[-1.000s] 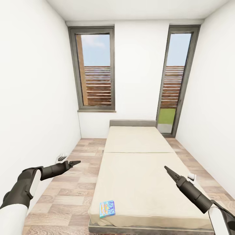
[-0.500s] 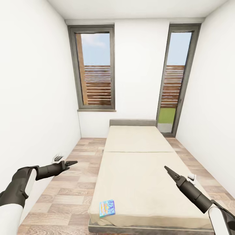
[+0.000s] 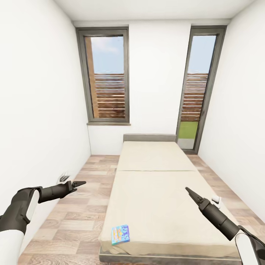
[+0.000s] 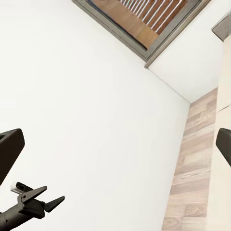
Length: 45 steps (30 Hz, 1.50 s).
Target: Put all the toys in the child's room - the three board games (two on the bed and one on the table), the two jigsaw puzzles on the table, and the tennis ball on the table - inside the toy box on the table in the child's room.
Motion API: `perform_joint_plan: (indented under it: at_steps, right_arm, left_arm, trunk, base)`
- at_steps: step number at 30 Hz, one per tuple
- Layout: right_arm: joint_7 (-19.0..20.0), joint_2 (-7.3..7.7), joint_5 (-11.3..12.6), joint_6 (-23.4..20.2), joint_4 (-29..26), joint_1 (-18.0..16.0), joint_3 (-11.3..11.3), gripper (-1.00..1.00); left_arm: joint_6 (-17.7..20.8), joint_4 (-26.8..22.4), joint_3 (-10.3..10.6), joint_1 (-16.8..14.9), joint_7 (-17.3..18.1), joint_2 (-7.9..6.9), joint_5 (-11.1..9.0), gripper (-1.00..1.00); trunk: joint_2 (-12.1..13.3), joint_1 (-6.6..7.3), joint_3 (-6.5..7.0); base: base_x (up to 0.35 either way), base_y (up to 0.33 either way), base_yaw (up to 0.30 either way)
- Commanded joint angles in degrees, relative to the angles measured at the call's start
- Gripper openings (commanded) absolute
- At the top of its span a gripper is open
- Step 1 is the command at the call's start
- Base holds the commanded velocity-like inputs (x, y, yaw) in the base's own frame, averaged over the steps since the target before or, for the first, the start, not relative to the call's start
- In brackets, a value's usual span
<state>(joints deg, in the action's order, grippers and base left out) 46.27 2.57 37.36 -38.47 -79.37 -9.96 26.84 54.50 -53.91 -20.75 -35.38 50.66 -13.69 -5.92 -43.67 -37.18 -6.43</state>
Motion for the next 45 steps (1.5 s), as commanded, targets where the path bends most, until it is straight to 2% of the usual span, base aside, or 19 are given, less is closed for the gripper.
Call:
perform_joint_plan:
  at_steps: [1,14,21,27,35,41,45]
  right_arm:
    - [0.1,-0.01,0.3,-0.4,0.0,-0.1,0.1,1.00]
    - [0.0,0.13,0.3,-0.8,0.1,-0.1,0.1,1.00]
    - [-1.4,-0.10,-0.1,-3.2,0.0,-1.2,-0.2,1.00]
    - [-5.1,-0.17,-0.1,-5.0,-0.1,-2.5,-4.0,1.00]
    - [-8.2,-0.25,-0.1,-7.6,-0.1,-4.3,-7.2,1.00]
    - [-9.0,-0.47,0.1,-8.5,0.0,-4.6,-8.2,1.00]
    - [-10.3,-1.40,0.2,-10.3,0.2,-6.4,-9.0,1.00]
  left_arm:
    - [0.4,0.0,-0.1,0.0,0.0,-0.01,-0.3,1.00]
    - [0.3,-0.1,0.0,0.0,0.2,-0.02,-0.4,1.00]
    - [0.3,-0.1,0.0,0.0,1.5,-0.10,-0.4,1.00]
    - [0.3,-0.1,0.0,0.0,2.2,-0.11,-0.3,1.00]
    - [0.3,-0.1,0.0,0.0,2.2,-0.11,-0.3,1.00]
    - [0.4,-0.1,-0.1,0.0,2.3,-0.53,-0.4,1.00]
    - [0.4,-0.1,0.1,0.0,2.3,-0.64,-0.4,1.00]
  trunk:
    - [-0.5,-0.24,-0.29]
    - [-5.7,-3.10,-2.98]
    - [-8.5,-4.63,-4.50]
    - [-10.9,-5.95,-5.68]
    - [-14.1,-7.71,-7.14]
    - [-16.5,-9.03,-8.21]
    - [-18.1,-9.90,-8.93]
  base:
    - [0.000,0.000,-0.147]
    - [0.000,0.000,-0.238]
    - [0.000,0.000,-0.243]
    - [0.000,0.000,-0.067]
    - [0.000,0.000,-0.007]
    - [0.000,0.000,0.000]
    - [0.000,0.000,0.000]
